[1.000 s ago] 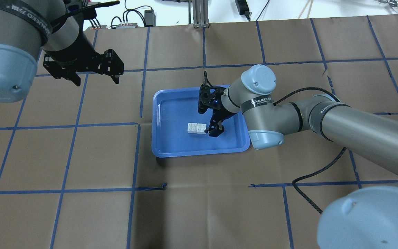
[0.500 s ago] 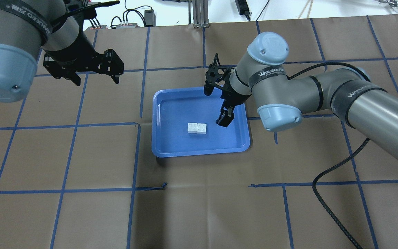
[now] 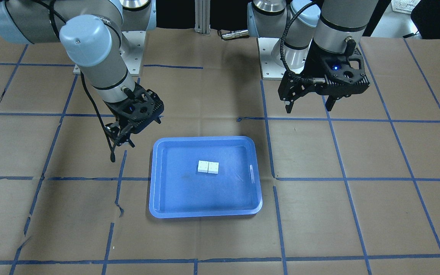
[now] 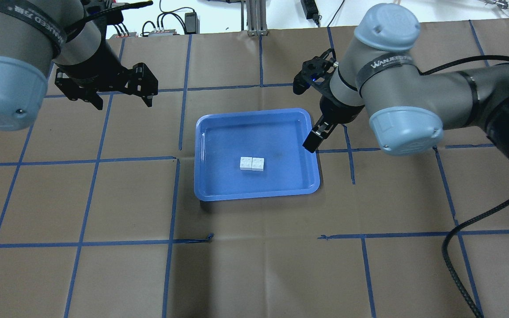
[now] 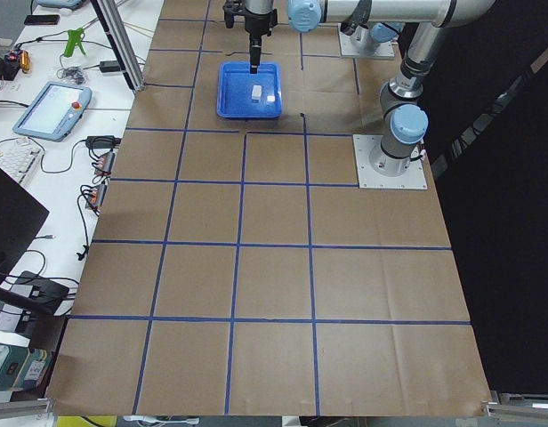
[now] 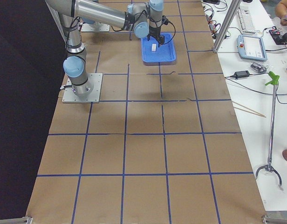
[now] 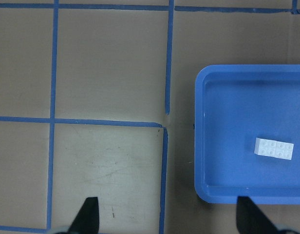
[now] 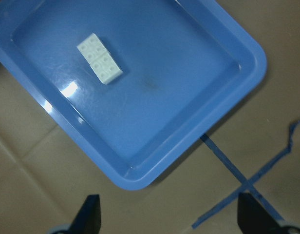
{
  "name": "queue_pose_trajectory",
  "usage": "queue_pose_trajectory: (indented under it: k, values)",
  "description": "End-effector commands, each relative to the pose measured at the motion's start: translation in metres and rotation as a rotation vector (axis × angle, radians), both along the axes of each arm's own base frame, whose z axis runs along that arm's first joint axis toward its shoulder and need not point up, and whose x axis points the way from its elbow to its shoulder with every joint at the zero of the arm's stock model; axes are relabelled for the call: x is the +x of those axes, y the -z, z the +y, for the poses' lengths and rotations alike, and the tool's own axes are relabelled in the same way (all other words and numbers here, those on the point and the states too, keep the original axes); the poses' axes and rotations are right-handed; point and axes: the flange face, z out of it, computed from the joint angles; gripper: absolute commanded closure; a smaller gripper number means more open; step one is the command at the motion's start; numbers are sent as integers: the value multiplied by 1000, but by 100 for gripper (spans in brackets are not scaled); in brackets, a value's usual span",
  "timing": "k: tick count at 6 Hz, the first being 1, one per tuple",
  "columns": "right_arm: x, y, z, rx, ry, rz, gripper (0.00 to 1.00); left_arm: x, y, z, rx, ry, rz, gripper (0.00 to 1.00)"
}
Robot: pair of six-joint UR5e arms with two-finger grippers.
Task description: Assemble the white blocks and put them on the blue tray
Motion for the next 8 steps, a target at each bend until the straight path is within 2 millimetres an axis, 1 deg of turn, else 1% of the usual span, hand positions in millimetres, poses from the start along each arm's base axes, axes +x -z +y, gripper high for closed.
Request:
queue_pose_trajectory:
  k: [1, 2, 3, 4, 5, 6, 7, 8]
  values:
    - [-19, -49, 9, 76, 368, 55, 0, 0, 0, 0, 0, -1, 0, 1]
    - [-27, -89, 6, 131, 469, 69, 0, 0, 1, 0, 1, -1, 0, 1]
    - [-29, -98, 5, 132, 478, 69, 0, 0, 0, 0, -2, -1, 2, 1]
    - [-60, -145, -3, 160, 643, 71, 0, 0, 0, 0, -2, 1, 2, 1]
    - [-67, -146, -4, 160, 685, 83, 0, 0, 0, 0, -2, 1, 2, 0]
    - [-74, -145, -4, 139, 688, 144, 0, 0, 0, 0, 0, 0, 3, 0]
    - [-72, -150, -2, 131, 688, 144, 0, 0, 0, -1, -2, -2, 3, 1]
    - [-68, -152, 0, 133, 775, 144, 0, 0, 0, -1, -2, -1, 2, 0]
